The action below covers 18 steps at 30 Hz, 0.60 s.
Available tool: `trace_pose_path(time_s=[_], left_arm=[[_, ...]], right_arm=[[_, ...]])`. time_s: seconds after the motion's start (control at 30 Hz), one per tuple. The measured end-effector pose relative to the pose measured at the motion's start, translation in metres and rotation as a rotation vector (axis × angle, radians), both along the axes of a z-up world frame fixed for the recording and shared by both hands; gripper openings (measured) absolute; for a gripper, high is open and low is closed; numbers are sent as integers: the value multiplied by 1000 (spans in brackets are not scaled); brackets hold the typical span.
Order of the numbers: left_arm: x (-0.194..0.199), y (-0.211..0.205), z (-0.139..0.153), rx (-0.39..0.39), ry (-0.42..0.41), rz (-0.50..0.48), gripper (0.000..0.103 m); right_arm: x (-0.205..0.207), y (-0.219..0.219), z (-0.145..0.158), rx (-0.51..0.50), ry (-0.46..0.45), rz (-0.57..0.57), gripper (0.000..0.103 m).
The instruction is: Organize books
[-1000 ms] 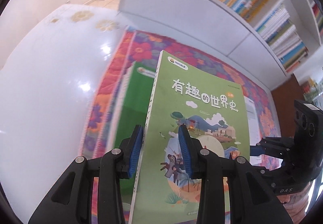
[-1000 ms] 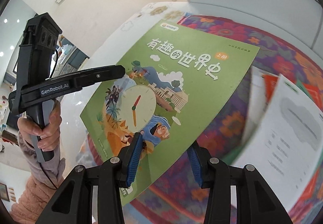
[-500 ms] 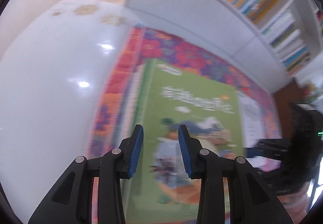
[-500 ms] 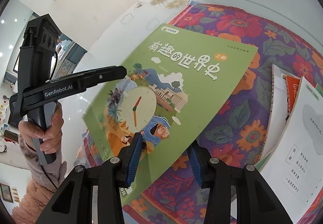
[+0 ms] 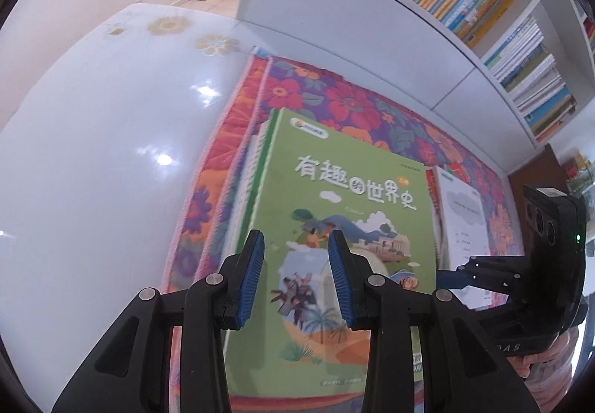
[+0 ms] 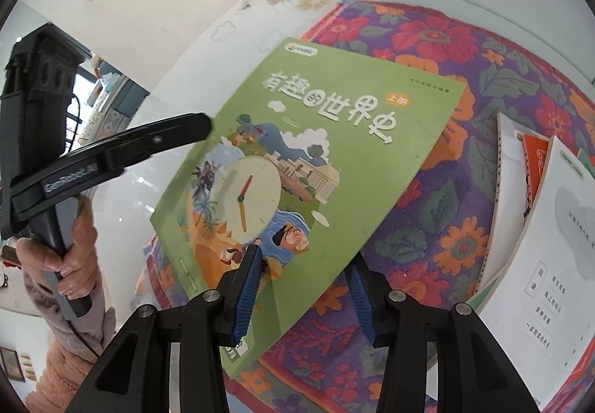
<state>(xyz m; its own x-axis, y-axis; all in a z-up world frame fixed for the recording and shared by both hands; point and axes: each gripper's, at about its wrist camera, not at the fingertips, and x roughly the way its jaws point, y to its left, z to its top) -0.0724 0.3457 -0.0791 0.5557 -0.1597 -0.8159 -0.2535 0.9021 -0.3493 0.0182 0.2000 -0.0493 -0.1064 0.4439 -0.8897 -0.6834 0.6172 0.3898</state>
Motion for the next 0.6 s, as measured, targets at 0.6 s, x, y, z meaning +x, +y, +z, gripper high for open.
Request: trace_pose_path(time_s=[0.6], left_arm=[[-36, -41, 20, 132, 4, 40, 34]], right_arm=[[8, 4, -6, -22, 16, -33, 51]])
